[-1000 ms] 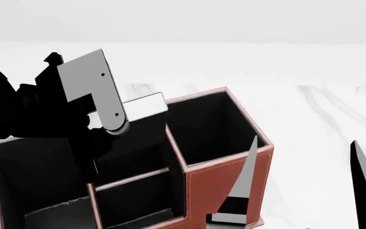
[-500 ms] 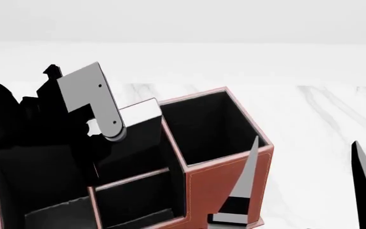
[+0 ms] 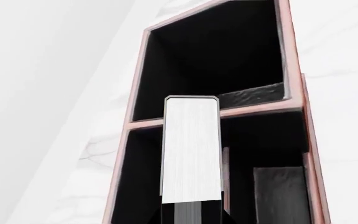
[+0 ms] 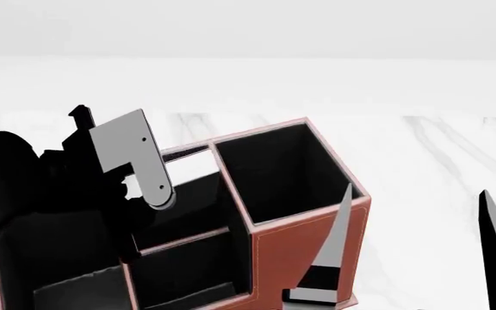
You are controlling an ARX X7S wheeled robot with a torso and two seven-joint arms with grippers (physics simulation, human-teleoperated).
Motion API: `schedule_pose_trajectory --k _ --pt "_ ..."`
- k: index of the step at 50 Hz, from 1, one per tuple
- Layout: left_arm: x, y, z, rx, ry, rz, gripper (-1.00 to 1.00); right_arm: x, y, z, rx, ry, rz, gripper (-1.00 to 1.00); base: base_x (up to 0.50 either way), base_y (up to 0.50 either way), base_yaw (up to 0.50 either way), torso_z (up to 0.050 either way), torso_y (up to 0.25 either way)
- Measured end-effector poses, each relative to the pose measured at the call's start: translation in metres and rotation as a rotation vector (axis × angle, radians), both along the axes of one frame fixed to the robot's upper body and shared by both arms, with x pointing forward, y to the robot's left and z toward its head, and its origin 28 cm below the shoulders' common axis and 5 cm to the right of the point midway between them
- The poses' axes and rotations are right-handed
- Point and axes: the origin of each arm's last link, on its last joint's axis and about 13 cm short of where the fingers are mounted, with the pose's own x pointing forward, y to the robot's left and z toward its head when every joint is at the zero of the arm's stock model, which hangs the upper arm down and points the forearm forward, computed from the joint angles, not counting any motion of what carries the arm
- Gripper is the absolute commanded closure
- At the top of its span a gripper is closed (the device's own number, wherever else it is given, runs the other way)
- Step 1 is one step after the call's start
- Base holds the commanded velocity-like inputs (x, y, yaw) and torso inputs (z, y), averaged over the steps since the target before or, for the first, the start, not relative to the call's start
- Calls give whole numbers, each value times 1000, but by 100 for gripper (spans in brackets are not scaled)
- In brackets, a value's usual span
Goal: Pick up the book and place it in the front compartment of the caddy.
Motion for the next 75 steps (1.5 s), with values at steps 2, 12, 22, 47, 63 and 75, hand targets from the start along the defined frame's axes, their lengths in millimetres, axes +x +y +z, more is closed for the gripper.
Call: schedule_pose_trajectory --k 2,12,22,47,63,75 --pt "1 0 -2 2 -1 3 100 0 0 0 0 0 0 -100 0 0 0 0 0" --pt "7 0 -14 4 -2 16 100 0 -1 0 1 0 -3 -100 0 0 0 0 1" --pt "14 0 -26 0 5 30 100 1 -1 -1 1 2 -4 -100 0 0 0 1 2" --pt "24 3 -50 2 7 33 100 2 -2 -3 0 10 -7 -100 0 0 0 0 1" --pt "32 4 -62 21 1 24 100 4 -1 -6 -4 20 -8 -100 0 0 0 0 1" --pt "36 2 -72 38 8 14 100 5 -2 -6 -2 23 -9 -100 0 0 0 0 2"
